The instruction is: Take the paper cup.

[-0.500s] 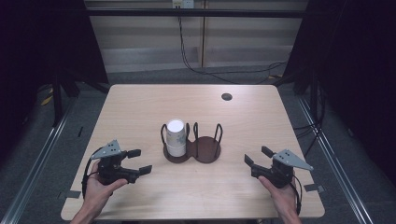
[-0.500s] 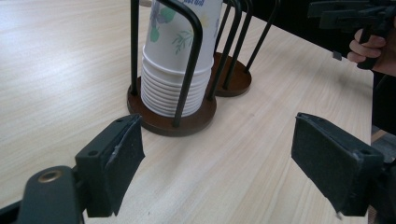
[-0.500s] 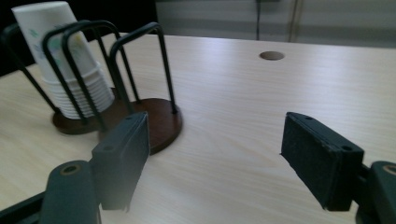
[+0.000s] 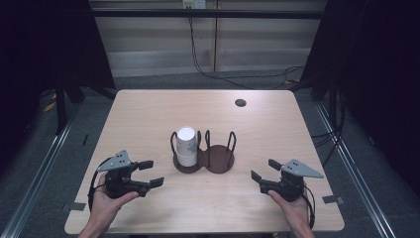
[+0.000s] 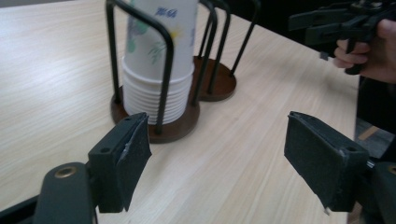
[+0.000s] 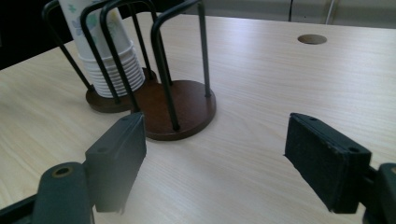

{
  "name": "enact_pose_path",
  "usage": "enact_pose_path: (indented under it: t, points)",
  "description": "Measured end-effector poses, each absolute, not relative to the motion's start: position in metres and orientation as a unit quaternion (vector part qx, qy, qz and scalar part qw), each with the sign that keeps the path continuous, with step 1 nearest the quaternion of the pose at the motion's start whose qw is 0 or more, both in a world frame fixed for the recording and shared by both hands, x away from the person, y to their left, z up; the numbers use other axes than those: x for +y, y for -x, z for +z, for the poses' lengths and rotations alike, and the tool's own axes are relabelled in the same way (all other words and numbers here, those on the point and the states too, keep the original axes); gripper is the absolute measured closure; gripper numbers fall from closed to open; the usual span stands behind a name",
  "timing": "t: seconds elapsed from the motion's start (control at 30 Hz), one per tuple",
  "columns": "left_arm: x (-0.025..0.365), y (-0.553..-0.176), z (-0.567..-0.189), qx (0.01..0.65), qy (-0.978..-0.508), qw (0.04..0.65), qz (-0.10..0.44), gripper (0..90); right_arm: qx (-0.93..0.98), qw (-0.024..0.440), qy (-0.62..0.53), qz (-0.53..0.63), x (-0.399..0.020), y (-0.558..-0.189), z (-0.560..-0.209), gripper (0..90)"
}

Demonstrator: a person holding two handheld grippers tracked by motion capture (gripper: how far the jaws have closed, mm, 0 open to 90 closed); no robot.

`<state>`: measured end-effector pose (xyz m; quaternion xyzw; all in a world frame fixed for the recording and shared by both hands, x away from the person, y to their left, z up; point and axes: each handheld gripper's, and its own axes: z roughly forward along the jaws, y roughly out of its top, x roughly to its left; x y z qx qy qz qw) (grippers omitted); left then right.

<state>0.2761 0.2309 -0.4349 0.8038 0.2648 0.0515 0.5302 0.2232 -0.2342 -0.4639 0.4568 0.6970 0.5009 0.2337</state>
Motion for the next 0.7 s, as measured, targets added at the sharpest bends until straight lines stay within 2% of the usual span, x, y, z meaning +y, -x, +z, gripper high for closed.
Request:
enact_pose_path:
  t: [0.1, 0.2, 0.23, 0.4, 0.5, 0.63, 0.7]
  points:
    - [0.229, -0.277, -0.429, 0.273, -0.802, 0.528, 0.066, 21.4, 0.702, 0.237, -0.445, 0.502, -0.23, -0.222, -0.463, 19.3]
    - [0.228, -0.279, -0.425, 0.268, -0.802, 0.532, 0.055, 19.0, 0.71, 0.234, -0.44, 0.498, -0.228, -0.222, -0.464, 18.8]
    - [0.226, -0.281, -0.423, 0.275, -0.801, 0.529, 0.049, 15.6, 0.712, 0.232, -0.438, 0.497, -0.226, -0.222, -0.465, 18.8]
    - [0.221, -0.284, -0.416, 0.259, -0.808, 0.526, 0.056, 16.9, 0.715, 0.233, -0.433, 0.497, -0.224, -0.223, -0.465, 18.8]
    - [0.218, -0.289, -0.409, 0.249, -0.81, 0.527, 0.057, 17.4, 0.722, 0.232, -0.424, 0.495, -0.222, -0.221, -0.464, 15.5]
    - [0.21, -0.297, -0.396, 0.233, -0.823, 0.514, 0.073, 26.2, 0.721, 0.231, -0.419, 0.501, -0.22, -0.22, -0.463, 14.9]
    - [0.208, -0.299, -0.393, 0.234, -0.824, 0.511, 0.068, 25.0, 0.722, 0.227, -0.421, 0.501, -0.221, -0.221, -0.464, 14.9]
